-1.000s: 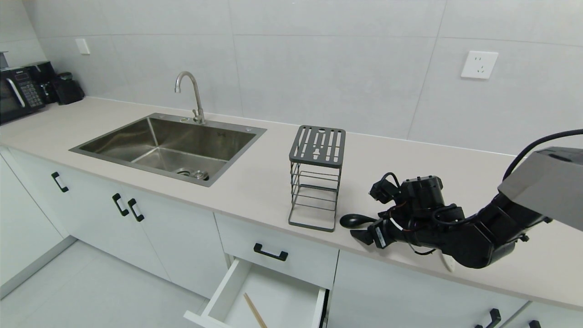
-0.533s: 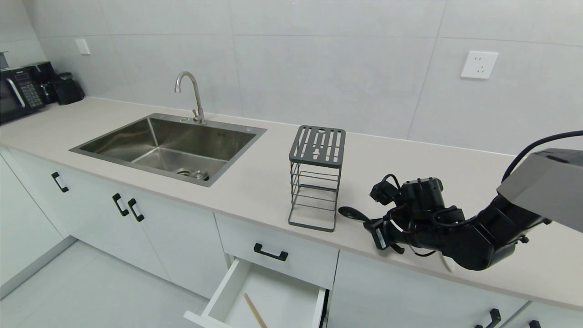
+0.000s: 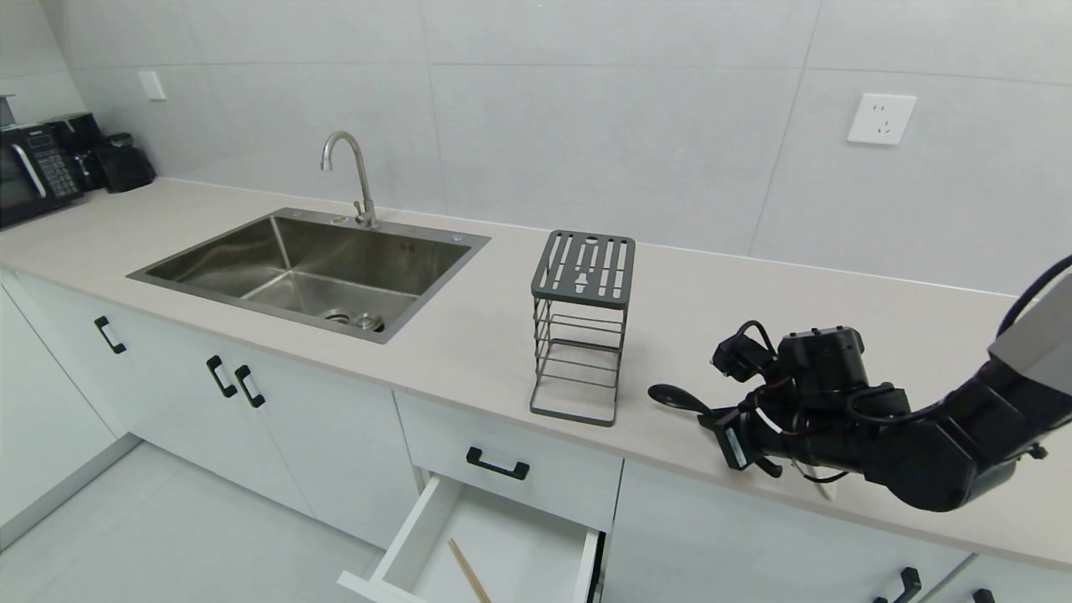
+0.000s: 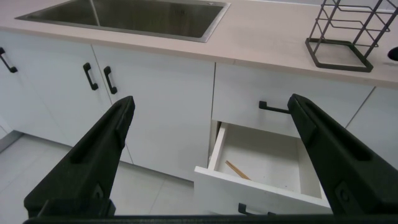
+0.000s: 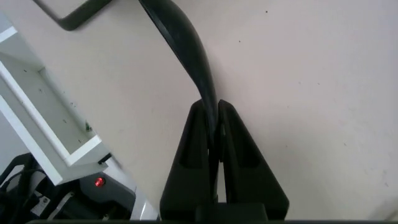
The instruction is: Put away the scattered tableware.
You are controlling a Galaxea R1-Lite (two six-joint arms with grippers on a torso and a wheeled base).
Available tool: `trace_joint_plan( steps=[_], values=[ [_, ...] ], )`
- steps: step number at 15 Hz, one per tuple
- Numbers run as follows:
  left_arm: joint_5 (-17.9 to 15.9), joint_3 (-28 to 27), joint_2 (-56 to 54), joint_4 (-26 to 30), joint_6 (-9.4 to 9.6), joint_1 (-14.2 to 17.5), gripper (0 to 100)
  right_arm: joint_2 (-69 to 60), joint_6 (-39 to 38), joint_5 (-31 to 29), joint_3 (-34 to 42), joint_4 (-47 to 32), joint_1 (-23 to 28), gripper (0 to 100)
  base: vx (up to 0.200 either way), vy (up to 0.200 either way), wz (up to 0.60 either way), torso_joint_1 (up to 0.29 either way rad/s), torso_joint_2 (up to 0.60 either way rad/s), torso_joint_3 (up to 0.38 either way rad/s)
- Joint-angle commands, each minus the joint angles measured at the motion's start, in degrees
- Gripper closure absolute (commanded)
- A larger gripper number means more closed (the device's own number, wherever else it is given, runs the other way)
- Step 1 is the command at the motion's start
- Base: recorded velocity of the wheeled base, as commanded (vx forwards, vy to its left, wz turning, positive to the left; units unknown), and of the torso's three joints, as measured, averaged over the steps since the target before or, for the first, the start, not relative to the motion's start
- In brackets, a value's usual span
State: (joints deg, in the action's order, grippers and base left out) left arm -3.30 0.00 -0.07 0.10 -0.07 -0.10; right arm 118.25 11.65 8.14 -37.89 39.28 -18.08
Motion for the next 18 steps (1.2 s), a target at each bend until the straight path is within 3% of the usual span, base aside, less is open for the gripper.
trace_joint_plan(
  steps=[1, 4, 8, 18],
  values=[
    [-0.04, 0.0, 0.07, -0.01, -0.01, 0.01, 0, -4.61, 0.83, 0.12, 2.73, 0.27, -0.03, 100, 0.0, 0.0, 0.0, 0.0, 0.0, 0.0],
    [-0.04, 0.0, 0.07, -0.01, -0.01, 0.01, 0, -8.65, 1.53, 1.35, 6.16, 0.27, -1.17, 100, 0.0, 0.0, 0.0, 0.0, 0.0, 0.0],
    [-0.04, 0.0, 0.07, -0.01, -0.01, 0.01, 0, -13.57, 1.27, 1.35, 12.31, 0.27, -6.53, 100, 0.0, 0.0, 0.0, 0.0, 0.0, 0.0],
    [0.05, 0.0, 0.07, -0.01, -0.01, 0.01, 0, -13.57, 0.91, 1.17, 12.22, 0.27, -15.67, 100, 0.0, 0.0, 0.0, 0.0, 0.0, 0.0]
  ],
)
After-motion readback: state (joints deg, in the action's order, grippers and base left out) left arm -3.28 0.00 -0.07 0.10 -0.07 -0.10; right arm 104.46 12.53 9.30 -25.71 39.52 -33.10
